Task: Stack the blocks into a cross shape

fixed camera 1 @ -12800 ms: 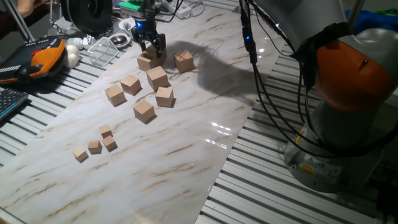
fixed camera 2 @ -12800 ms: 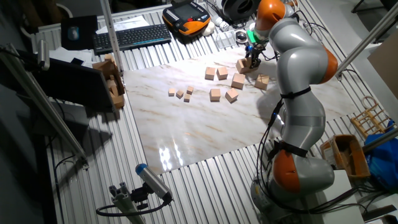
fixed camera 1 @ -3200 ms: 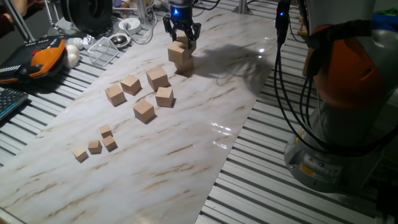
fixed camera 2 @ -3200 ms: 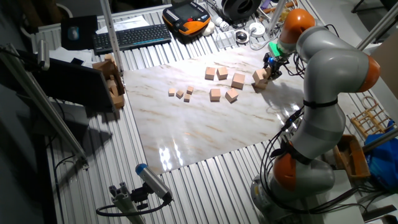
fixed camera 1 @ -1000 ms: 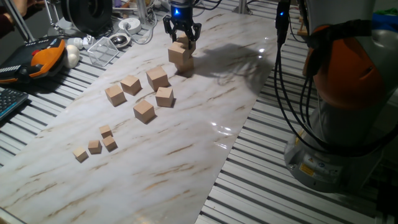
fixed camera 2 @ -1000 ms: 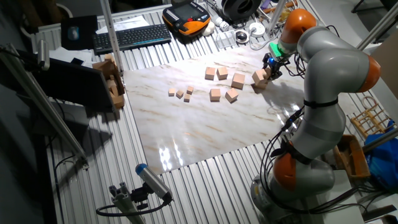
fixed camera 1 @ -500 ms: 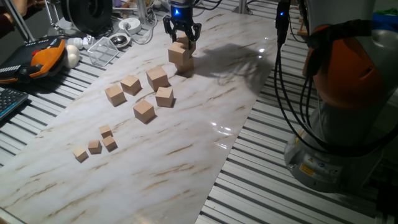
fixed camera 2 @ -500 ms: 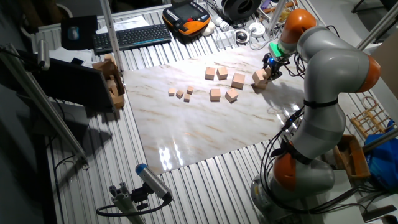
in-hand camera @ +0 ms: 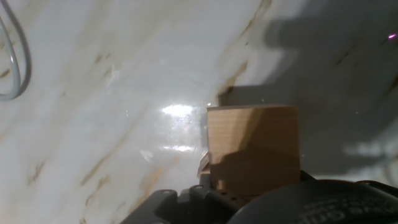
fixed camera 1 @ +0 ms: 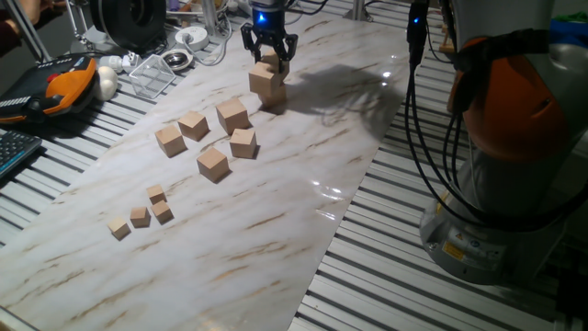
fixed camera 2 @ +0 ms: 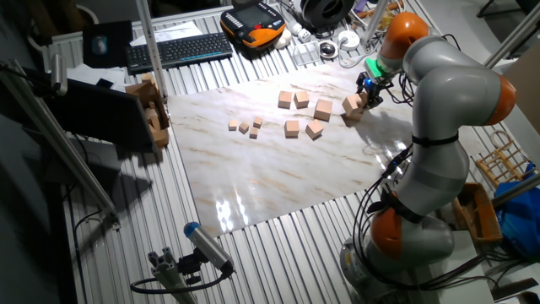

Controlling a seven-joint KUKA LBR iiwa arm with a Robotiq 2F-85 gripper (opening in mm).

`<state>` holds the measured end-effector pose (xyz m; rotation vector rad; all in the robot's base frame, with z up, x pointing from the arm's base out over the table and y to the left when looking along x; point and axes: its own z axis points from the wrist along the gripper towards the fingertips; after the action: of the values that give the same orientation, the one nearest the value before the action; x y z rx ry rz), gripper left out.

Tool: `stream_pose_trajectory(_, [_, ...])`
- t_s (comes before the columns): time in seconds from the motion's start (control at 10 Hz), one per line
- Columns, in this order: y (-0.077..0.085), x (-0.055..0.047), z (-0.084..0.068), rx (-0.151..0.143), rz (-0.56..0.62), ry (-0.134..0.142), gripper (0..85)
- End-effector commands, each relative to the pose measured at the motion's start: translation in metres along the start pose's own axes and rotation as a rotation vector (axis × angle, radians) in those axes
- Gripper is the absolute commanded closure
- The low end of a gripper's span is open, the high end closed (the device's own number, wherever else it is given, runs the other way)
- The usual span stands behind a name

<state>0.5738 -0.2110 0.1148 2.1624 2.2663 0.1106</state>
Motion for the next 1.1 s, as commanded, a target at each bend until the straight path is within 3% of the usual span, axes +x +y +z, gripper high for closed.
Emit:
stream_pose_trajectory(0.0, [-0.0001, -0.0003, 0.0005, 0.000, 0.000, 0.002, 85.0])
stream_pose_trajectory(1.0, [0.0009, -0.0006, -0.0014, 0.015, 0.006, 0.002, 85.0])
